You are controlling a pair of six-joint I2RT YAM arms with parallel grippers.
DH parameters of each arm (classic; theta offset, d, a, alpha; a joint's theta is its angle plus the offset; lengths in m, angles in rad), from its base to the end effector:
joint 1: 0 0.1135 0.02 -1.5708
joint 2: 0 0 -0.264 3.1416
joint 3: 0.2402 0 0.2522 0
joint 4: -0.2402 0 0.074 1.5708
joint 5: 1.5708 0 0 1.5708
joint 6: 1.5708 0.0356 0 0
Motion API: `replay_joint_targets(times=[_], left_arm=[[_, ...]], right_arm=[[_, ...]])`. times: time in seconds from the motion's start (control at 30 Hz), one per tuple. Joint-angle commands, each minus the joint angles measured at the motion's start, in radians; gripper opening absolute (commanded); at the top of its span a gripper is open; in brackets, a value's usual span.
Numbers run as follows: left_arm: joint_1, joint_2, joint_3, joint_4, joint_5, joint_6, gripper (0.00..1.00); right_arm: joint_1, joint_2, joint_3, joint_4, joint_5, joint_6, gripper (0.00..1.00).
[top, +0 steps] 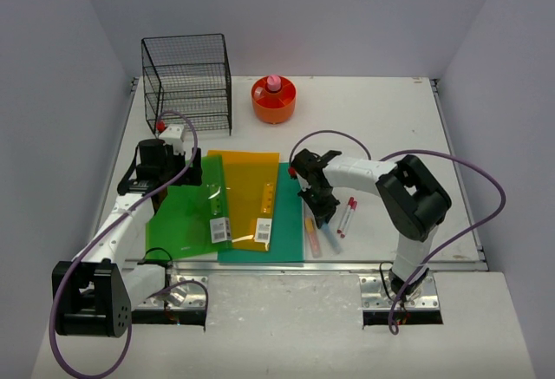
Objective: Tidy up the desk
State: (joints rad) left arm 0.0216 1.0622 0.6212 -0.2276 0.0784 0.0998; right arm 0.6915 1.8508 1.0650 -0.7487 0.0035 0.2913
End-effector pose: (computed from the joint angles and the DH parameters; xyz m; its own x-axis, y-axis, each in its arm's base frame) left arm 0.2245 0.0021 0.2259 -0.6127 0.0861 -0.7856 0.1015 0.9944 0.0299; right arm 0.2408 0.1992 0.1268 -0.9205 -0.3892 -0.0358 -0.3896 0.9209 0.0071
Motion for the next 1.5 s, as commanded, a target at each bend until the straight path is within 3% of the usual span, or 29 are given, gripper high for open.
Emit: replay_joint_targets(times=[0.0,0.13,0.23,0.43,0.53,0.73,1.07,1.27,1.47], left_arm=[[0.012,-0.001,0.040,0.037,-0.008,-0.009,1.00],[0.012,-0.005,0.042,0.034,0.003,-0.008,1.00],[0.012,-0.034,0.036,0.030,0.046,0.025,1.00],[0.012,-0.063,0.021,0.036,0.079,0.035,1.00],[0.013,-0.051,0.031,0.026,0.072,0.037,1.00],[0.012,-0.070,0.048,0.016,0.083,0.032,1.00],[0.011,-0.062,0.059,-0.024,0.103,-0.020,1.00],[0.011,-0.054,0.036,0.032,0.177,-0.048,1.00],[0.013,0.057,0.008,0.104,0.107,-0.018,1.00]], right_arm=[[0.002,-0.027,0.096,-0.054,-0.034,0.002,0.00],[-0.020,-0.090,0.224,-0.093,-0.012,-0.089,0.00],[-0.040,-0.160,0.283,0.010,0.046,-0.196,0.00],[-0.100,-0.230,0.379,0.383,0.030,-0.290,0.00],[-0.121,-0.184,0.438,0.670,0.018,-0.327,0.00],[-0.127,-0.040,0.705,0.673,0.041,-0.325,0.00],[-0.132,-0.029,0.639,0.838,0.035,-0.257,0.00],[-0.137,0.034,0.590,1.076,-0.054,-0.334,0.00],[-0.158,0.209,0.811,0.981,-0.141,-0.244,0.00]])
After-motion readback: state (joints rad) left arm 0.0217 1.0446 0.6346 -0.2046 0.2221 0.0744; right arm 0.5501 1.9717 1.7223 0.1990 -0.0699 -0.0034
